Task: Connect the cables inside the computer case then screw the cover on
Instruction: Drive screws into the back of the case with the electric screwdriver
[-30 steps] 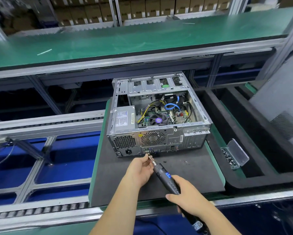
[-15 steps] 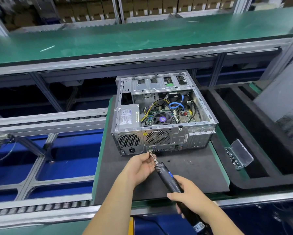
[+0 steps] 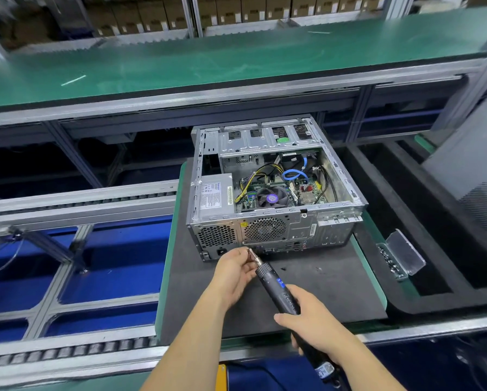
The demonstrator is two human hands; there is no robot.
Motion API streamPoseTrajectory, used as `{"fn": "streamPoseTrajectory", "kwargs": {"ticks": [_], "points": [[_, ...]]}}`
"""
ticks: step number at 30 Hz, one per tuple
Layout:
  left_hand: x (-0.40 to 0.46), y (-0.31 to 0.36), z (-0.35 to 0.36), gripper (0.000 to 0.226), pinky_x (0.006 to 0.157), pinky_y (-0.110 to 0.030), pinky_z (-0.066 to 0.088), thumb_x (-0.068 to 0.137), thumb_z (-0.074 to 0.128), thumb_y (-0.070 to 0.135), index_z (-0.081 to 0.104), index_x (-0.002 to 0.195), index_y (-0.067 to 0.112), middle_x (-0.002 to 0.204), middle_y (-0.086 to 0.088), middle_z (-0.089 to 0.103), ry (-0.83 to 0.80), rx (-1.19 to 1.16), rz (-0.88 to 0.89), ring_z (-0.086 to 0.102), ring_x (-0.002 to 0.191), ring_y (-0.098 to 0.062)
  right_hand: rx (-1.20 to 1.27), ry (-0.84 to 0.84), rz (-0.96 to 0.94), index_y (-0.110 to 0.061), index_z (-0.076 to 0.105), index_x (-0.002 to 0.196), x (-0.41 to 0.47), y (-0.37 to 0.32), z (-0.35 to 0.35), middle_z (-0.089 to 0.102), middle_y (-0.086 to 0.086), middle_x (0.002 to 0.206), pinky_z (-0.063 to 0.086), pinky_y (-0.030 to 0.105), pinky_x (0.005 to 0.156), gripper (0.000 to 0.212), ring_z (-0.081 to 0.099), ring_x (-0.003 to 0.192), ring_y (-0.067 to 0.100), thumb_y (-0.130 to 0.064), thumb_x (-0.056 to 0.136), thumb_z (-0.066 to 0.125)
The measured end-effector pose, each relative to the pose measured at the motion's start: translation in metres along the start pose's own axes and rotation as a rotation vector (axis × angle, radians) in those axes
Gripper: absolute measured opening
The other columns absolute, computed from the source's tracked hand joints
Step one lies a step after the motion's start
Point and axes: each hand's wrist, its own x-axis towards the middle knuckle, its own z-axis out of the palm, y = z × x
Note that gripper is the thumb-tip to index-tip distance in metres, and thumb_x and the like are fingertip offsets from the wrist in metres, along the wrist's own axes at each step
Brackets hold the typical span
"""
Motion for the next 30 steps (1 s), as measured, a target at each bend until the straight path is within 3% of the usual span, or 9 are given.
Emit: {"fn": "streamPoseTrajectory", "kwargs": {"ticks": [8,13,19,30], "points": [[0.000,-0.001,-0.002,0.021,0.052,-0.022,0.050,0.104,0.042,0.006,0.055,0.087,0.008,0.072,-0.006,0.056,0.041,-0.009,0.007,0.053,0.056,-0.012,-0.059,-0.007,-0.010,-0.051,0.053,0.106,0.001,-0.001,-0.001,0.061,0.007,0.085,0.055,0.038,0.049,0.036,0.058,0.049,0.023,-0.028,0.080,0.065],[0.003,0.004,-0.002,0.013,0.066,-0.032,0.054,0.102,0.048,0.006,0.056,0.091,0.006,0.071,-0.009,0.061,0.052,-0.060,0.008,0.057,0.066,-0.022,-0.096,-0.010,-0.010,-0.043,0.053,0.112,0.000,-0.002,0.001,0.061,0.011,0.088,0.056,0.042,0.050,0.037,0.057,0.047,0.022,-0.027,0.080,0.065],[0.002,0.006,0.004,0.014,0.059,-0.030,0.055,0.103,0.046,0.007,0.056,0.093,0.004,0.073,-0.011,0.063,0.048,-0.133,-0.011,0.063,0.066,-0.024,-0.079,0.011,-0.022,-0.049,0.052,0.110,0.000,-0.002,0.002,0.060,0.008,0.090,0.055,0.041,0.049,0.039,0.057,0.047,0.022,-0.028,0.080,0.065],[-0.001,-0.001,0.016,0.017,0.068,-0.033,0.049,0.104,0.045,0.007,0.056,0.093,0.001,0.081,-0.013,0.058,0.120,-0.397,-0.075,0.058,0.072,-0.024,-0.083,0.013,-0.015,-0.056,0.048,0.101,0.003,-0.002,0.010,0.063,0.010,0.090,0.053,0.033,0.044,0.037,0.059,0.047,0.020,-0.031,0.080,0.063]]}}
